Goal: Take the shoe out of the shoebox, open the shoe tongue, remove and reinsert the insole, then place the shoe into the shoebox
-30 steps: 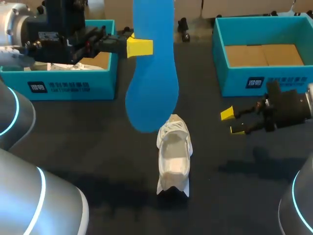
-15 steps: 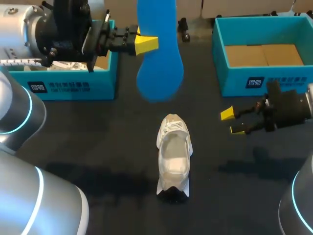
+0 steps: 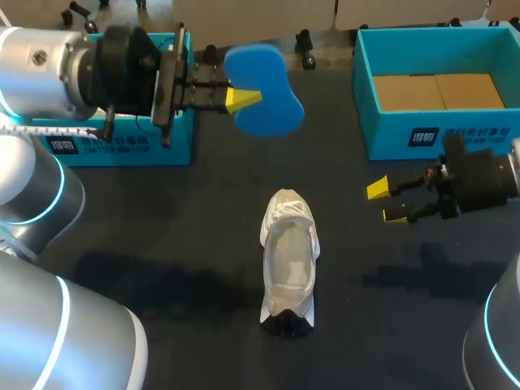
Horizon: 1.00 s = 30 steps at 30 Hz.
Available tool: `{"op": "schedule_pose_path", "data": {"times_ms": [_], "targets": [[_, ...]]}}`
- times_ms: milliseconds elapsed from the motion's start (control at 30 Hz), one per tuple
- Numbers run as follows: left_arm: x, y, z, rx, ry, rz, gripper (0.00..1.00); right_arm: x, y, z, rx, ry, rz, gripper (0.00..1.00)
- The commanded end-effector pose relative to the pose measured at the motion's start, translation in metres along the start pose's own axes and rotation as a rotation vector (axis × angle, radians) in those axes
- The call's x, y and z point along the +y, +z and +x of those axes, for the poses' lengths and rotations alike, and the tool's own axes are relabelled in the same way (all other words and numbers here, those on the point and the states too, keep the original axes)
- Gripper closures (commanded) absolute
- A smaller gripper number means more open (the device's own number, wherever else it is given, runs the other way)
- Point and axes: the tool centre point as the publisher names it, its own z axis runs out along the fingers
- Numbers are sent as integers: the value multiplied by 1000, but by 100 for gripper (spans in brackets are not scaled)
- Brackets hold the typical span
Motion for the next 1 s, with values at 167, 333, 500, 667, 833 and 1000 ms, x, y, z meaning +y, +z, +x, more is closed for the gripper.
{"op": "schedule_pose_path", "data": {"times_ms": [167, 333, 500, 667, 833, 1000], "targets": [[8, -1, -6, 167, 513, 15, 100, 0, 1, 0, -1, 0, -1, 0], [8, -1, -6, 167, 513, 15, 100, 0, 1, 0, -1, 0, -1, 0], [9, -1, -4, 180, 562, 13, 100, 0, 1, 0, -1, 0, -1, 0], [26, -8, 2, 141, 736, -22, 100, 0, 1, 0, -1, 0, -1, 0], [53, -7, 15, 56, 848, -81, 100, 0, 1, 0, -1, 0, -1, 0], [75, -3, 24, -11, 926, -89, 100, 0, 1, 0, -1, 0, -1, 0]]}}
